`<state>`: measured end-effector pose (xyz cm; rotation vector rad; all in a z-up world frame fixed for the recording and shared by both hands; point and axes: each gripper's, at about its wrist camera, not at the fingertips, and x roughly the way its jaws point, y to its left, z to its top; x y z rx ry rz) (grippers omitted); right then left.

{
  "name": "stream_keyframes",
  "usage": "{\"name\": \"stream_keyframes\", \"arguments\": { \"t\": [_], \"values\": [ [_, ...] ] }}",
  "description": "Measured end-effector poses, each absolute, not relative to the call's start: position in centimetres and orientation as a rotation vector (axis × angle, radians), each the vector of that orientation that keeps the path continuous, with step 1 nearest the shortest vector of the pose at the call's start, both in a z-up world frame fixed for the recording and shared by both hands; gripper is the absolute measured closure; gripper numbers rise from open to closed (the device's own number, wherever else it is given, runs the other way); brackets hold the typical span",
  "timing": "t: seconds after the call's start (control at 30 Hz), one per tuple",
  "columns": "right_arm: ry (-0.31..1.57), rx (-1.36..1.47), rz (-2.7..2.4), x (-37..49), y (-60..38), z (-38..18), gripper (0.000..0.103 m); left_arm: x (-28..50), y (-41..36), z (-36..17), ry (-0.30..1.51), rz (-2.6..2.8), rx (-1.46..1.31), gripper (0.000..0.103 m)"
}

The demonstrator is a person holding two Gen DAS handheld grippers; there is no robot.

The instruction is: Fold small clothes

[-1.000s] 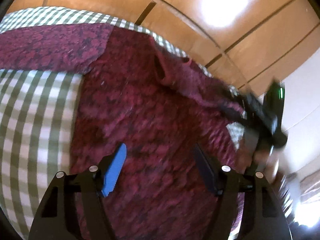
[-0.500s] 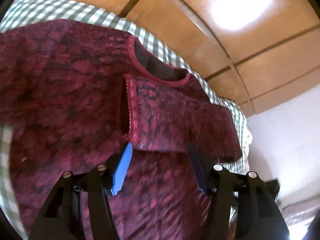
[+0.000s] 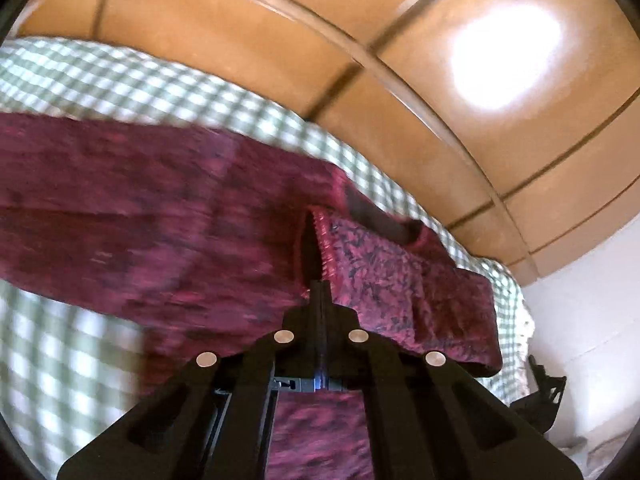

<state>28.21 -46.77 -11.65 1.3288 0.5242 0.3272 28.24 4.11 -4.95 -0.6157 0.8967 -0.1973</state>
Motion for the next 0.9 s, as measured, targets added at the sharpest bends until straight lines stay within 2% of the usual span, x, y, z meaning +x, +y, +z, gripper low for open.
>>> {"name": "stream_keyframes", "arguments": {
  "t": [0.2,0.33,0.43,0.5,0.53,0.57,0.67,0.73,0.83,0.9],
  "values": [
    [0.595,1.229,0.313,29.2,-45.4,-12.1,0.002,26.8,7.4,-6.4,0.931,-0.088,-0.538,0.103],
    [0.68,1.081,0.322,28.1,-44.3,-10.3,0.002,25.7,7.0,-7.2,0.947,-0.091,-0.466,0.103],
    [0.693,0.935,0.333,26.6,-43.2,-8.4,0.002,25.5,7.1,-7.1,0.948,-0.165,-0.538,0.101],
    [0.686,0.873,0.326,26.2,-42.6,-7.5,0.002,25.4,7.5,-6.6,0.918,-0.201,-0.605,0.062],
    [0.677,0.845,0.323,26.0,-42.3,-6.9,0.002,25.3,7.6,-6.2,0.892,-0.208,-0.639,0.029],
    [0.67,0.824,0.319,25.9,-42.0,-6.5,0.002,25.1,7.8,-5.8,0.855,-0.213,-0.686,0.023],
    [0.657,0.811,0.307,26.5,-41.6,-5.8,0.002,26.3,6.9,-5.4,0.863,-0.223,-0.704,0.023],
    [0.654,0.817,0.305,26.8,-41.7,-5.7,0.002,27.5,6.0,-5.5,0.88,-0.207,-0.661,0.028],
    [0.643,0.803,0.297,27.1,-41.9,-4.9,0.002,29.5,4.5,-6.1,0.926,-0.201,-0.617,0.053],
    [0.637,0.797,0.294,27.4,-42.0,-4.6,0.002,30.6,3.2,-6.7,0.956,-0.2,-0.56,0.098]
  ]
}}
